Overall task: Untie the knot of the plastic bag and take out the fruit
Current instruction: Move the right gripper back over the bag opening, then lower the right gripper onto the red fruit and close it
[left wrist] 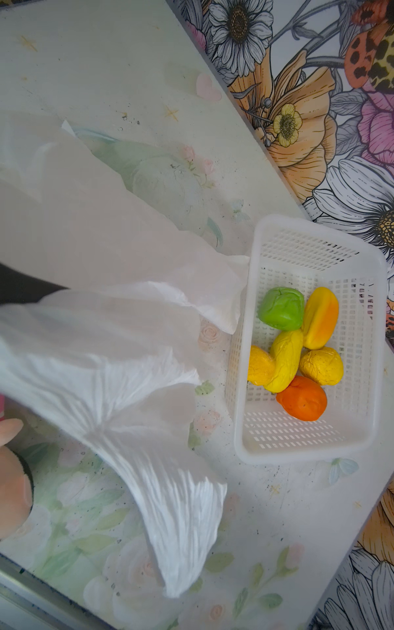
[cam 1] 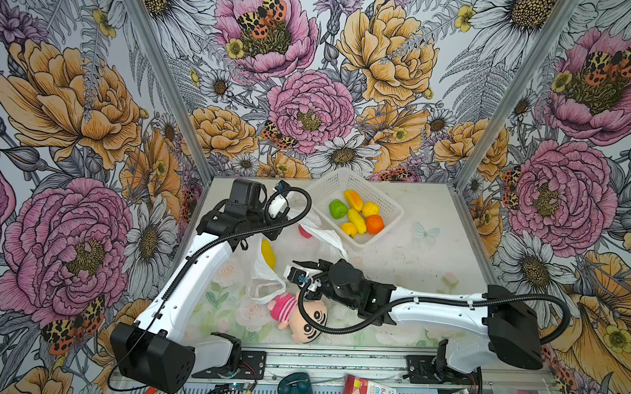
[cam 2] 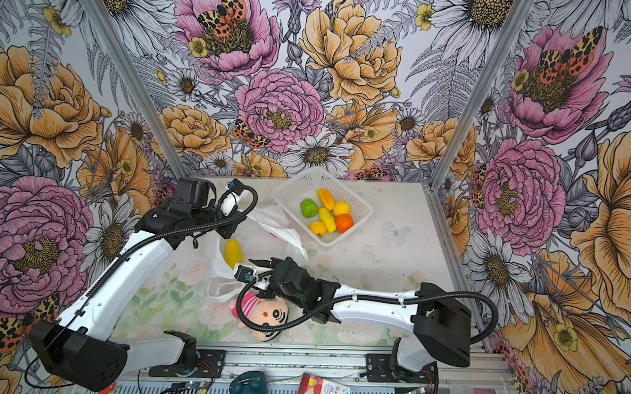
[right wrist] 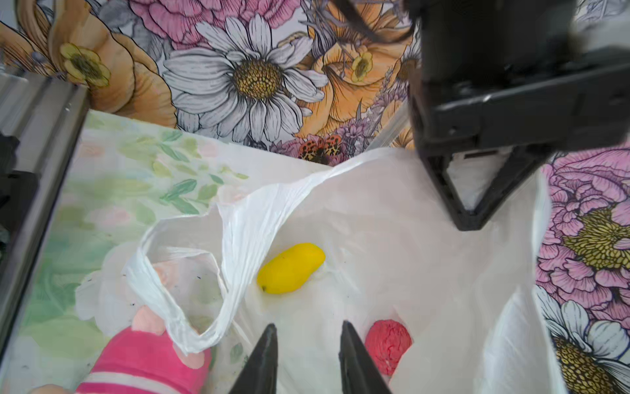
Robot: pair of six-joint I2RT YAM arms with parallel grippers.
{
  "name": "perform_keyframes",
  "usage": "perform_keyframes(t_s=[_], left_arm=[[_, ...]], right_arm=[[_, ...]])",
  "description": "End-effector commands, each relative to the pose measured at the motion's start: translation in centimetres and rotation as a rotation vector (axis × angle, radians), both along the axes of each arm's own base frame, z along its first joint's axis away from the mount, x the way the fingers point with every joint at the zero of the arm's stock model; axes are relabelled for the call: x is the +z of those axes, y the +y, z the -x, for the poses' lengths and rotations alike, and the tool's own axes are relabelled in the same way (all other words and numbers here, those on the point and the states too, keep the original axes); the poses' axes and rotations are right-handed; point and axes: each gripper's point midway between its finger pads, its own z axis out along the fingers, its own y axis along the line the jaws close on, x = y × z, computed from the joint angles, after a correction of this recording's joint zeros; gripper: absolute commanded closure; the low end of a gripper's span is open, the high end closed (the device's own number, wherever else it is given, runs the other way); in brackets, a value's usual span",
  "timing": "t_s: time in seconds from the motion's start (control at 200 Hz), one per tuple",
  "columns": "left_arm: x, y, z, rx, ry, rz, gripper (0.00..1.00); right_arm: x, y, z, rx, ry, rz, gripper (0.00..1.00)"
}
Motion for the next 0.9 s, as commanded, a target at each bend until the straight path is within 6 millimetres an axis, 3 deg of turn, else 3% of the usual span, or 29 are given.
perform_keyframes(t_s=[0.0,0.115,0.505,0.64,0.896], left_arm=[[0.3,0.0,-0.1,0.005,-0.01,0.003,1.0],[0.2,0.0,-0.1,0.005,-0.009,-0.001,1.0],[0.2,-0.1,-0.1,0.002,-0.006,0.001,1.0],[0.3,-0.1,-0.1,0.0,-0.009,0.003,1.0],[0.2,-0.1,-0.1,-0.001,-0.007,0.004,1.0]], right_arm=[[-1.5,0.1,-4.4,-0.124,-0.034,0.067,0.7],[-4.4,0.3,-7.3,-0.188,-0.005,0.146,0.71],[-12.0,1.0,-14.4,-0.431,-0.007,0.448,0.69],[-13.2,1.1,-16.6,-0.54,-0.061,0.516,0.55],[-14.7,1.0,-18.9,-0.635,-0.068,0.567,0.36]])
